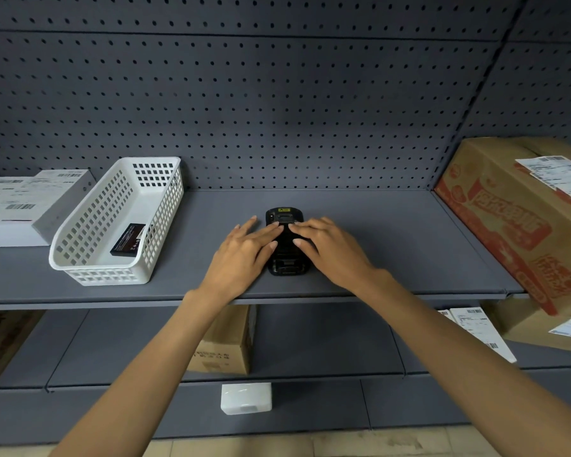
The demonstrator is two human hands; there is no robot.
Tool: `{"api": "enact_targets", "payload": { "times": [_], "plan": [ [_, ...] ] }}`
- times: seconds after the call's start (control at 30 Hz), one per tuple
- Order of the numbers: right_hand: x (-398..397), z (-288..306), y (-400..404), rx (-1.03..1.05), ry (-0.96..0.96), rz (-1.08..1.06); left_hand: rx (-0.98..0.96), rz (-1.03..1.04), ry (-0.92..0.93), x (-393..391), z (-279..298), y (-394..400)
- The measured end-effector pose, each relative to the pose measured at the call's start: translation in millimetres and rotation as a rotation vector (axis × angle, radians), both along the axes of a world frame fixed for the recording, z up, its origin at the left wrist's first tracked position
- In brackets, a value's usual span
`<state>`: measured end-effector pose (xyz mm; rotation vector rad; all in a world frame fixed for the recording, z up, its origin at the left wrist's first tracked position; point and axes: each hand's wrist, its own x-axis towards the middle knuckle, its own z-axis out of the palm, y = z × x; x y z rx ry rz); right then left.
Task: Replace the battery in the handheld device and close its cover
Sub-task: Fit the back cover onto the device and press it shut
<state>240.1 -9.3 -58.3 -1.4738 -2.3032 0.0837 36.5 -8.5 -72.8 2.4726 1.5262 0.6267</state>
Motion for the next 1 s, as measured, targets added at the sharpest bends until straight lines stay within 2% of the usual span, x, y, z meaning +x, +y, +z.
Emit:
{"api": "enact_targets", "payload": {
  "times": [0.33, 0.63, 0.73, 0.9, 1.0],
  "plan": [
    [-1.5, 9.6, 12.3, -0.026, 0.018, -0.004, 0.001, 0.047, -0.093, 2.7, 4.8, 7.1],
    [4.7, 10.5, 10.6, 0.033, -0.043, 0.048, 0.069, 0.035, -0.034, 0.9, 9.7, 7.9],
    [10.5, 7.3, 4.2, 0.076, -0.052, 0.101, 0.079, -0.013, -0.041, -4.3, 6.5, 2.1],
    [21.6, -1.5, 2.0, 0.013, -0.095, 0.203, 0.068, -0.163, 0.015, -13.2, 4.7, -2.8],
    [22.7, -4.5, 2.8, 0.005, -0.050, 0.218, 0.054, -0.231, 0.040, -17.2, 4.7, -3.2]
  ]
}}
